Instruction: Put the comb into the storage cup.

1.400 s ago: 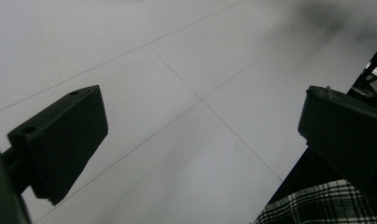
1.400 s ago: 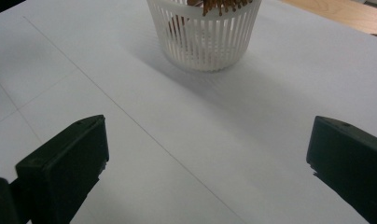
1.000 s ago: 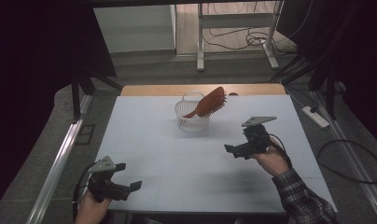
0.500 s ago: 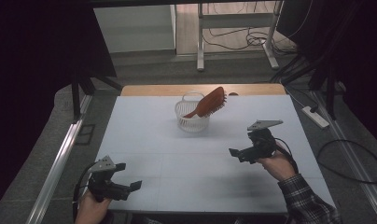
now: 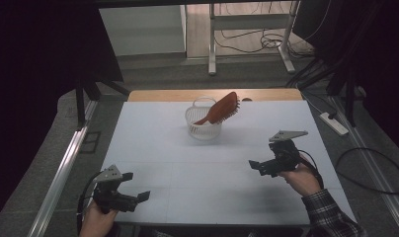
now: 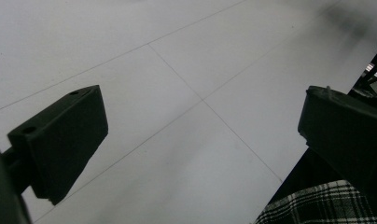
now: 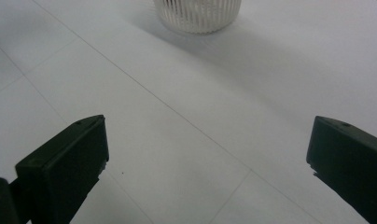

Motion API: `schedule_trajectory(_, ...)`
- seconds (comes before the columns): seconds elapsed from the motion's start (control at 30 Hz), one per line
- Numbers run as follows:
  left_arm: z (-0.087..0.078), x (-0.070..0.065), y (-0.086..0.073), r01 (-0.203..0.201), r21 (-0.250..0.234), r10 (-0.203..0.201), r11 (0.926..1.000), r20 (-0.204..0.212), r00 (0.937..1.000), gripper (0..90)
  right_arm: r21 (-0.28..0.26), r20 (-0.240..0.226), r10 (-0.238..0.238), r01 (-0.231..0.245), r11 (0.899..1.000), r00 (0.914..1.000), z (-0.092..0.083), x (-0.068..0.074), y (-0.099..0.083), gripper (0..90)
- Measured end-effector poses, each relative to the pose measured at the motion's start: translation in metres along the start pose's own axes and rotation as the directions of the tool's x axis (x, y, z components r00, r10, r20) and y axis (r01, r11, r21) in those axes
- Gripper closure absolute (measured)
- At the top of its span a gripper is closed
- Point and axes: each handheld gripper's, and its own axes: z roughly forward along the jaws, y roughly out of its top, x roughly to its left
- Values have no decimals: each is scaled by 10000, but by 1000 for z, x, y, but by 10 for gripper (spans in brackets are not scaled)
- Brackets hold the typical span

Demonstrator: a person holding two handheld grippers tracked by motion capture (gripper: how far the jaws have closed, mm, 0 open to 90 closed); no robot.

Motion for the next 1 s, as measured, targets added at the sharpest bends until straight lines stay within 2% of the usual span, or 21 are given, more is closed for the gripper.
schedule_trajectory(1.0, 0, 0, 0, 26, -7, -26, 10000, -31, 10000, 14, 81, 211, 172, -173, 9998, 9996, -17, -4, -24, 0)
